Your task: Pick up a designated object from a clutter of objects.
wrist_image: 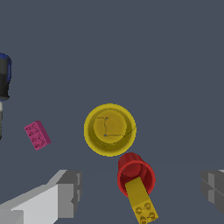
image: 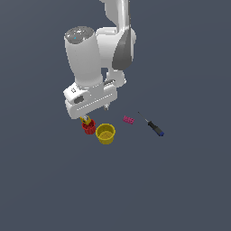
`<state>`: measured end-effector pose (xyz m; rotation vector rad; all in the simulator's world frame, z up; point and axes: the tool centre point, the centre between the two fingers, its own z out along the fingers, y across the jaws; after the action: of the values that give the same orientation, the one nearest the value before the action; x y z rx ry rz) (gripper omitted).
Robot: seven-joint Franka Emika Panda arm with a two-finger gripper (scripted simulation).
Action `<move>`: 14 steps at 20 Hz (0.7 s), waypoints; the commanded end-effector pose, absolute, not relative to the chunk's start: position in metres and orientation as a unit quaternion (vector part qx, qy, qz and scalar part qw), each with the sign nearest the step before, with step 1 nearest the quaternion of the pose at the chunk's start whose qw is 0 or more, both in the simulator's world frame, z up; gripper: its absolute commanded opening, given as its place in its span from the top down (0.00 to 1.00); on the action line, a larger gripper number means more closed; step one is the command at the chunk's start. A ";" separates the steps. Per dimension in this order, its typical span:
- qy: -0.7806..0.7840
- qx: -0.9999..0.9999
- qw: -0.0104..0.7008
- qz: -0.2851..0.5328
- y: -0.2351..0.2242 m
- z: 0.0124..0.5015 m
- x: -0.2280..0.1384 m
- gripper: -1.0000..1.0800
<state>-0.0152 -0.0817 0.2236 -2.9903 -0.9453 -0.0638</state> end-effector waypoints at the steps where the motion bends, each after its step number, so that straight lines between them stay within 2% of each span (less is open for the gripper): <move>1: -0.323 -0.946 0.002 -0.019 -0.091 0.215 -0.020 0.04; 14: -0.430 -0.903 0.000 -0.008 -0.135 0.172 -0.052 0.04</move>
<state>-0.0481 -0.1304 0.1769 -2.8548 -1.3117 -0.0289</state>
